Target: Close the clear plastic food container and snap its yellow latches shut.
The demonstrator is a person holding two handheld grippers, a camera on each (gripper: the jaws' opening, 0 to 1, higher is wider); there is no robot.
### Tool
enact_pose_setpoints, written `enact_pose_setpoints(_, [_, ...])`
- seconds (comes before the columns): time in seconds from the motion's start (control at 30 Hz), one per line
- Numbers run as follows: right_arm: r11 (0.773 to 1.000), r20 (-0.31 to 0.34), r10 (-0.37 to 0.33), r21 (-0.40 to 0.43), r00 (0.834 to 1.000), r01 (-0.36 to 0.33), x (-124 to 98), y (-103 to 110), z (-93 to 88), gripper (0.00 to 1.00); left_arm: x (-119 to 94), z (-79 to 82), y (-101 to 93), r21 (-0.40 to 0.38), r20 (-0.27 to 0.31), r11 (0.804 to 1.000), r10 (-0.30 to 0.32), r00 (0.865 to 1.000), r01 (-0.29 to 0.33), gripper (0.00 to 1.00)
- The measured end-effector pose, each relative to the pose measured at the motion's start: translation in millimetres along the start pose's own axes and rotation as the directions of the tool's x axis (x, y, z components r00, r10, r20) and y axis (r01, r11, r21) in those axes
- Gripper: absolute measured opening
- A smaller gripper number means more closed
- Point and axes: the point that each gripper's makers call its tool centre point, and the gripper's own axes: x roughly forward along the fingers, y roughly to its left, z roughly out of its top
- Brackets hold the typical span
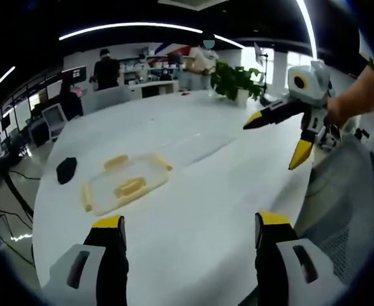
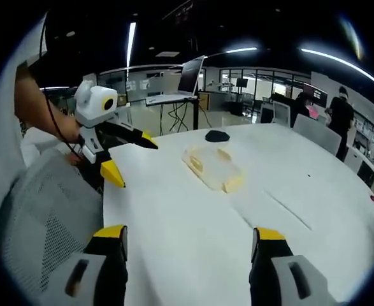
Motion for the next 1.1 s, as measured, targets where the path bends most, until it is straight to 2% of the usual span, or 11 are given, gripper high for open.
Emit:
enact_pose_setpoints(0.7, [0.999,-0.006,0.033,-0.027,0.999,-0.033,27.0,-7.9,13.4,0.77,5.2,-4.4,20.1,-0.003,-0.020,1.000,0.009,1.000,-0.009,0.79])
enact_pose_setpoints(1.1, [0.999,-0.003,0.048,-0.014,0.999,-0.048,39.9,-14.5,21.0,0.77,10.0,-5.1,36.9,0.009,-0.039,1.000,0.013,0.999,-0.012,0.78])
